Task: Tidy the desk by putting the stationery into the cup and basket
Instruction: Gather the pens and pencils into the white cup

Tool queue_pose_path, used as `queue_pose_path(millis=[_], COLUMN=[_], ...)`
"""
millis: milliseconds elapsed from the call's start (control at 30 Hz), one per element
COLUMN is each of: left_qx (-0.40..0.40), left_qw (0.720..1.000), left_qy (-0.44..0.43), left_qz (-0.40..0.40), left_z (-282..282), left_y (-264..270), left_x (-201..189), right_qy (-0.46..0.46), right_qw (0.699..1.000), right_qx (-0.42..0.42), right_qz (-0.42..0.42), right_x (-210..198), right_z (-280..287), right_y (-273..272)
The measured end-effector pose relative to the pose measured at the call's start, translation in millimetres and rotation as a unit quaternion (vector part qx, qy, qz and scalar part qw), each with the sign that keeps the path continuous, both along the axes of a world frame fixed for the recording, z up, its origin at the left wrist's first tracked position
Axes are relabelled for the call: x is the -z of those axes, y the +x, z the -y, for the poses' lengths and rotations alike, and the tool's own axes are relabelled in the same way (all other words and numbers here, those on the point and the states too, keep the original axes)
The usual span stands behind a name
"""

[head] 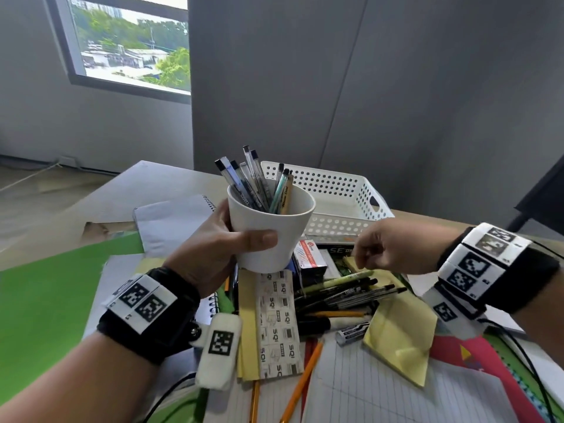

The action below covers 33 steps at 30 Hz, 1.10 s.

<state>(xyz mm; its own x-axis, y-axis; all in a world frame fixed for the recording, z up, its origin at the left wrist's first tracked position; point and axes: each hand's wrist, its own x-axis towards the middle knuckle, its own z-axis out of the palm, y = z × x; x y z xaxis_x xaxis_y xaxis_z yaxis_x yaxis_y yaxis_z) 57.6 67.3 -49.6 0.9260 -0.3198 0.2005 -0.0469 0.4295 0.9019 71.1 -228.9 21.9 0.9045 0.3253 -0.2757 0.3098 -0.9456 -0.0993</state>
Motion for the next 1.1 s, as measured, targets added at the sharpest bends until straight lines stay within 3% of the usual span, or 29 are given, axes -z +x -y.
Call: queue_pose_path(millis=[133,300,367,467,567,733,933,1100], left_qx=[-0.003,-0.004,-0.005,0.000,0.001,0.000,-0.008,-0.004], left_qw=[1.000,1.000,1.000,1.000,1.000,1.000,1.000,1.000], left_qy=[0.007,0.010,0.009,0.009,0.016,0.018,0.020,0.023], left_qz=[-0.005,-0.010,-0.007,-0.003,-0.004,-0.003,-0.002,0.001], left_z=[0.3,1.1,1.5,1.4,0.9,1.7,1.7,1.8], left_y=[-0.8,-2.0,-2.6,-2.1,-0.7,0.4,0.2,0.5], left_x=[-1.5,-2.7,-2.2,-1.7,-1.8,0.0,1.2,1.1], right_qy=[0.033,-0.046,-0.031,0.030,0.107,0.294,0.262,0.237], right_qw=[0.999,0.998,0.999,0.999,0.988,0.925,0.900,0.932], right_qx=[0.008,-0.019,-0.012,-0.009,-0.019,-0.064,-0.113,-0.081], right_qz=[-0.009,-0.028,-0.023,0.010,0.113,0.233,0.328,0.262], right_x=[-12.6,13.2,8.5,-23.6,-71.6,-121.2,-122.8,-98.2], right_z=[2.9,-2.5,0.5,7.7,14.4,6.6,-25.1,-41.8], right_y=[2.9,0.4,0.5,-0.6,-6.6,-23.6,-25.8,-20.8])
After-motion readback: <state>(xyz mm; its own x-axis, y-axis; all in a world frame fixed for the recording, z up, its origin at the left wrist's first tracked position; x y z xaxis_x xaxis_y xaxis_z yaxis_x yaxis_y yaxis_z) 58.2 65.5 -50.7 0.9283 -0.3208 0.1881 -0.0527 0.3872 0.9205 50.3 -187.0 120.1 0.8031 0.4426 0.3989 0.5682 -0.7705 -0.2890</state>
